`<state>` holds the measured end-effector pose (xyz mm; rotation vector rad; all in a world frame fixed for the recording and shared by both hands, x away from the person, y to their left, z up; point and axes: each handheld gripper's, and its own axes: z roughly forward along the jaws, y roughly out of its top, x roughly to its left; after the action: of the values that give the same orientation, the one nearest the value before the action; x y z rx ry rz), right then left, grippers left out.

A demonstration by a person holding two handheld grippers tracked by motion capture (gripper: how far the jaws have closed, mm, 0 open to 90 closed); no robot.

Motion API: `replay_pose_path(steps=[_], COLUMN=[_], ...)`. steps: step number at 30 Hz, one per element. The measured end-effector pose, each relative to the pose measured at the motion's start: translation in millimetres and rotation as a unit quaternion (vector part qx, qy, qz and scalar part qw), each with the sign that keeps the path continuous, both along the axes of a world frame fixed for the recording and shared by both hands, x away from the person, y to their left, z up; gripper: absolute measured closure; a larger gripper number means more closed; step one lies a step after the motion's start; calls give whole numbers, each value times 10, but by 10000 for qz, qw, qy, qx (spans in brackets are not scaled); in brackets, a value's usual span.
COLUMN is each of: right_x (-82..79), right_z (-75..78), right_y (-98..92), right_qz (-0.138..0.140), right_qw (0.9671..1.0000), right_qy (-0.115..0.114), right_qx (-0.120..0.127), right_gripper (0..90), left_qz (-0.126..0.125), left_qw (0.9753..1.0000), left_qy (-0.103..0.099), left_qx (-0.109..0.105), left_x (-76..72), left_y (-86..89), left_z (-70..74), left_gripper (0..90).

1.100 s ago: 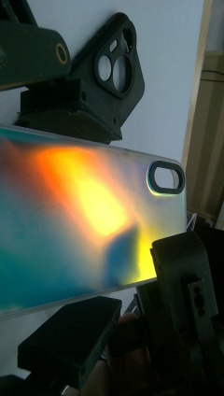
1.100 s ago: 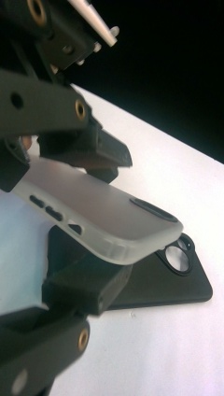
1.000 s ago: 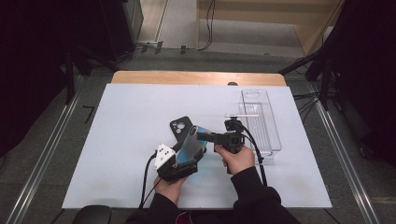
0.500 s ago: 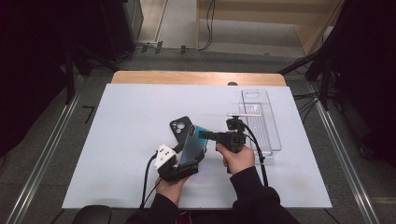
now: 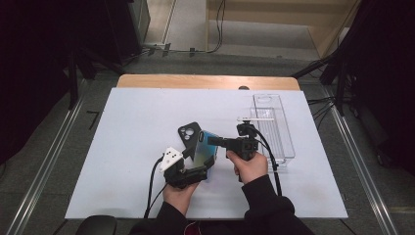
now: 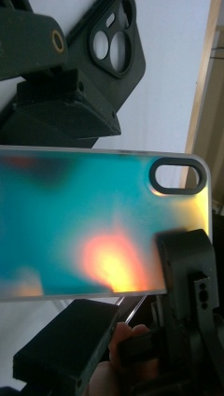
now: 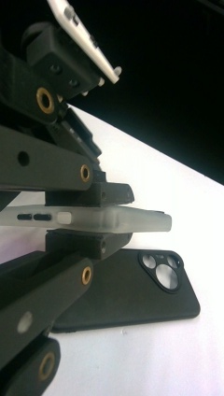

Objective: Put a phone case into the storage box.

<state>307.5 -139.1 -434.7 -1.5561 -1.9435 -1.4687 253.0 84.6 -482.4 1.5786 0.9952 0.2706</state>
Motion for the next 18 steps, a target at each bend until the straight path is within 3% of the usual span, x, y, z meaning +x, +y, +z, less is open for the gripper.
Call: replay_pose_path(steps=[2,7,13,15,18], right_x=[-6,-12,-43,-56,-78], right_z=[9,30,96,114,129], right_y=[0,-28,-68,-75,-80], right_qz=[2,-54,-129,-96,-99], right_qw=[10000,9999,9987,9975,9959], right_qy=[-4,-131,-384,-565,-744], right_qx=[-14,-90,-317,-404,-503], right_gripper=[784,784,783,783,783], left_qz=[-111,-236,-456,-534,-782], left_qw=[9999,9993,9971,9959,9918], left_qy=[10,146,487,607,868], left_qx=[7,259,359,404,511], left_x=[0,11,95,130,193], left_y=[1,12,84,107,128], left_z=[47,154,244,260,267], left_gripper=[130,90,90,91,92])
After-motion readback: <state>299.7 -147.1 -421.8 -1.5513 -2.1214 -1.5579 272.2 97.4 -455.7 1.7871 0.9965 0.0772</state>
